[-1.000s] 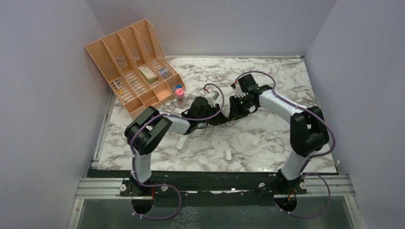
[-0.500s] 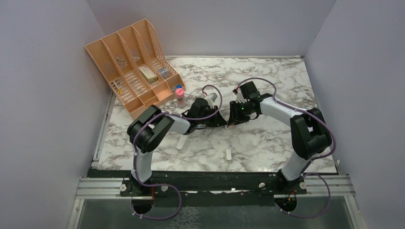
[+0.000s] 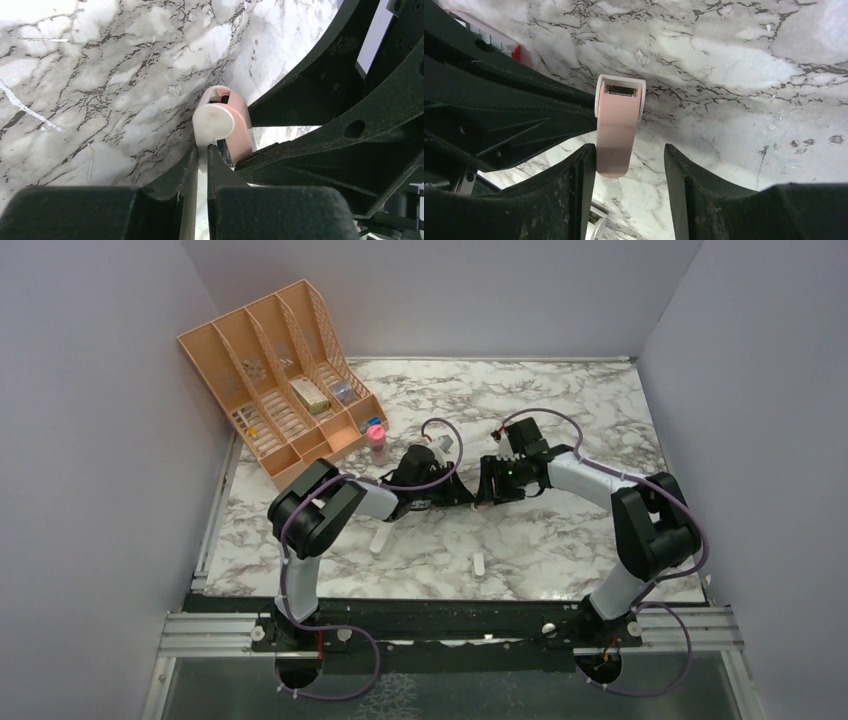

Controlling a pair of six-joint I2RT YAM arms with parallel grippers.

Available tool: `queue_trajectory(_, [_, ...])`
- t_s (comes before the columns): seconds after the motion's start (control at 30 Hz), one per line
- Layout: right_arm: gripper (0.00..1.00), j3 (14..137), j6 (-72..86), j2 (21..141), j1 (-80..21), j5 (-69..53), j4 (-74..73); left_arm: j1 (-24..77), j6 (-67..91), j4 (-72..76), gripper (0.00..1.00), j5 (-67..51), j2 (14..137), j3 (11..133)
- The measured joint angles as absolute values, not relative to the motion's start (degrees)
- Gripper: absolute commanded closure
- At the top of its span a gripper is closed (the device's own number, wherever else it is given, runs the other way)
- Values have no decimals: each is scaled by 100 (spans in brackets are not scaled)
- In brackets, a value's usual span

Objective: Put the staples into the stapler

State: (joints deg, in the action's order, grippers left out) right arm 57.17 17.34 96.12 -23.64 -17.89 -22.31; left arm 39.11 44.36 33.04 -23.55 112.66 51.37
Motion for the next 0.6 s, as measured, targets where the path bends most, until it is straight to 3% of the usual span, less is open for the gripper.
queue_trajectory(0.27, [53,5660,1935,9579,-2473,-1905,-2231,3911,4521,3308,93,-2353,11310,5137])
queue_trajectory(0.6, [87,5686,2112,9581,-2561,-1920,-2196,3907,4541,3317,94,-2353,11369,5120])
